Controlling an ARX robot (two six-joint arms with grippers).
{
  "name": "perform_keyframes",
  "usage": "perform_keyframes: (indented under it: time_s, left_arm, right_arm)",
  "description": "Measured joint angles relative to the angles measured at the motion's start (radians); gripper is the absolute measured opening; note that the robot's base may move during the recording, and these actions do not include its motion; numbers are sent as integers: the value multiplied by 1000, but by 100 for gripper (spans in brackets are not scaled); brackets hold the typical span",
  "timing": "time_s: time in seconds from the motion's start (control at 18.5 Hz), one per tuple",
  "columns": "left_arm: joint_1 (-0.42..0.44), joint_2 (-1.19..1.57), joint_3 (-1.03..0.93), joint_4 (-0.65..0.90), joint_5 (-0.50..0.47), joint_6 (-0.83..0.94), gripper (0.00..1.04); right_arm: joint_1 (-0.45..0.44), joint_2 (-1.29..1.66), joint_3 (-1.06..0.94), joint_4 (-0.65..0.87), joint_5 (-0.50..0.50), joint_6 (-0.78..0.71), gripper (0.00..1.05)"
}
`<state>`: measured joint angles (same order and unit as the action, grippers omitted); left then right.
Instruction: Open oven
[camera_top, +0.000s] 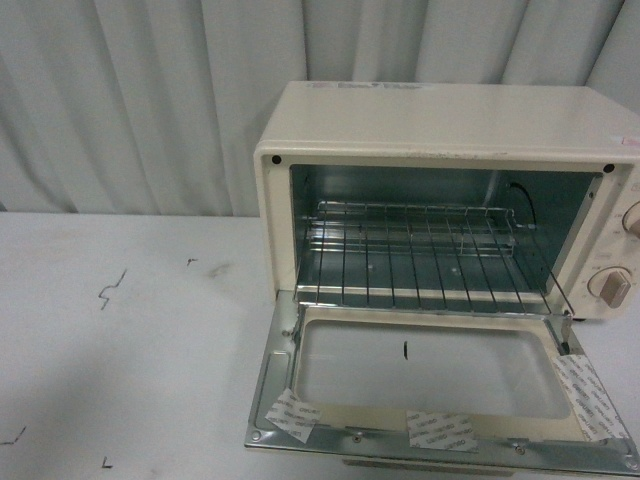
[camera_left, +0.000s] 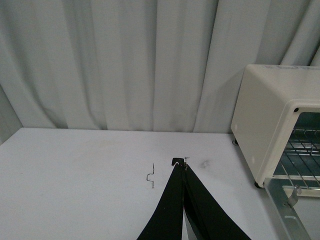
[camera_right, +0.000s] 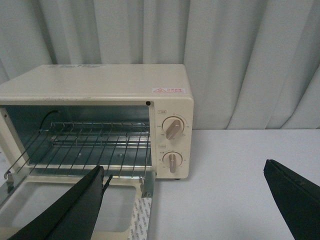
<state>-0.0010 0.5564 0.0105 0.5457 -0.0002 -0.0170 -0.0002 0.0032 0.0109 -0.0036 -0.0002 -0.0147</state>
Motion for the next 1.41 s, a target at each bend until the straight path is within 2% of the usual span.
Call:
perform_keyframes:
  time_s: [0.49, 0.87, 0.97, 1.41]
  left_arm:
    - [0, -267, 0, -254, 0, 0, 2]
    - [0, -384, 0, -370, 0, 0, 2]
    - [0, -497, 0, -542, 3, 0, 2]
    - [0, -553, 0, -549, 0, 0, 2]
  right_arm:
    - [0, 0, 0, 0, 0, 0, 98]
    - [0, 0, 0, 0, 0, 0, 98]
    - [0, 0, 0, 0, 1, 0, 98]
    - [0, -1, 0, 0, 0, 0, 98]
